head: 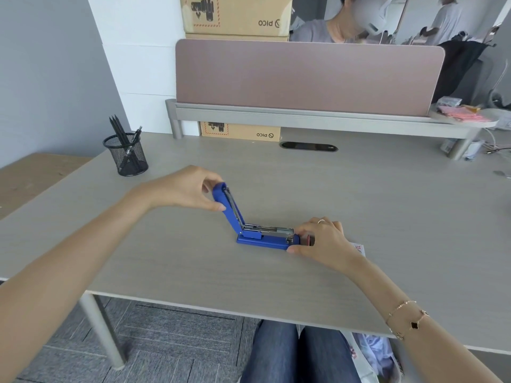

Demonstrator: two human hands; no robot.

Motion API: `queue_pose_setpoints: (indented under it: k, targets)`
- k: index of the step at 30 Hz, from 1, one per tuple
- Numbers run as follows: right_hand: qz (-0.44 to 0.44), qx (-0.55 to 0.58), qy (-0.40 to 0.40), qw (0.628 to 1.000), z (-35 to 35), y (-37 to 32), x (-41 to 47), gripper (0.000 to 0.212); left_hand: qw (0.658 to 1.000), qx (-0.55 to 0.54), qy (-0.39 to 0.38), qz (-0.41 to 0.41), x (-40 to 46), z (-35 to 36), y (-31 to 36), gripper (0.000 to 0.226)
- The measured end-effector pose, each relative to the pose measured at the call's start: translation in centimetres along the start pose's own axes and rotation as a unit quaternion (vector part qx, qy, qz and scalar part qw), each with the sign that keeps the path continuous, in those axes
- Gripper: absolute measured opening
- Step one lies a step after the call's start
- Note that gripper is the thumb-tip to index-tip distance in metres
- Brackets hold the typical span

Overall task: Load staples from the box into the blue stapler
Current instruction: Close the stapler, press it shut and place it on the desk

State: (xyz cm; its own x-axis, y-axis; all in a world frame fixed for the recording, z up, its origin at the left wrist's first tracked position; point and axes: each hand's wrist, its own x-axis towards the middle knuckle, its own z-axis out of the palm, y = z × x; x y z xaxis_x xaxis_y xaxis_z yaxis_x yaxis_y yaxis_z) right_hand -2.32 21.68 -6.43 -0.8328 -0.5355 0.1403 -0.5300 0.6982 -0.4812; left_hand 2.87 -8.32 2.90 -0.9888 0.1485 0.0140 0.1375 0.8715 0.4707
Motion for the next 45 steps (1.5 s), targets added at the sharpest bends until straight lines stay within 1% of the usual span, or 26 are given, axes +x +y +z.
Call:
queue_pose_setpoints:
  k: [3,6,12,15,18,19,22,24,26,29,34,38,40,45]
  targets:
    - [-0.002,-0.016,-0.001,1.000,-0.1,0.0,-0.1,0.027,0.999,-0.043,0.003,0.016,0.9,1.2,2.2,0.018]
    - [-0.004,-0.015,-0.004,1.000,-0.1,0.0,-0.3,0.024,0.996,-0.088,-0.015,0.020,2.0,3.2,4.1,0.022]
    - [-0.005,0.009,-0.006,1.000,-0.3,-0.1,-0.6,0.015,0.992,-0.122,-0.003,0.024,3.0,7.5,5.9,0.030]
    - [-0.003,0.011,-0.017,1.000,-0.5,-0.3,-0.7,0.013,0.992,-0.123,0.015,0.021,3.0,9.4,5.9,0.030]
    - [-0.001,0.019,-0.028,0.999,-0.9,-0.6,-0.6,0.011,0.992,-0.126,0.015,0.025,3.0,9.9,5.9,0.030]
    - [0.003,0.035,-0.024,0.999,-1.1,-0.7,-0.6,0.013,0.991,-0.129,0.010,0.026,2.9,9.8,5.7,0.030]
    - [0.031,0.112,0.015,0.993,-1.9,-1.3,-0.3,0.036,0.993,-0.118,-0.004,0.022,2.7,8.9,5.1,0.031]
    - [0.020,0.125,0.025,0.992,-2.1,-1.6,0.0,0.033,0.994,-0.102,-0.009,0.023,2.6,8.5,4.6,0.030]
    - [0.006,0.116,0.030,0.993,-2.2,-1.6,0.2,0.027,0.995,-0.097,-0.014,0.025,2.5,8.3,4.4,0.030]
    - [-0.001,0.093,0.034,0.995,-2.3,-1.7,0.3,0.027,0.996,-0.084,-0.022,0.030,2.7,8.5,4.3,0.030]
    - [-0.042,0.000,0.032,0.999,-2.5,-2.1,0.4,0.025,0.997,-0.073,-0.025,0.022,2.9,8.6,4.1,0.028]
    - [-0.064,-0.107,-0.003,0.992,-2.0,-2.2,0.6,0.022,0.998,-0.051,-0.041,0.017,3.2,8.7,4.3,0.028]
    - [-0.064,-0.114,-0.012,0.991,-1.8,-2.2,0.7,0.020,0.998,-0.040,-0.047,0.015,3.4,8.7,4.5,0.028]
    - [-0.048,-0.084,-0.009,0.995,-1.7,-1.9,0.8,0.020,0.998,-0.045,-0.042,0.011,3.5,8.7,4.4,0.029]
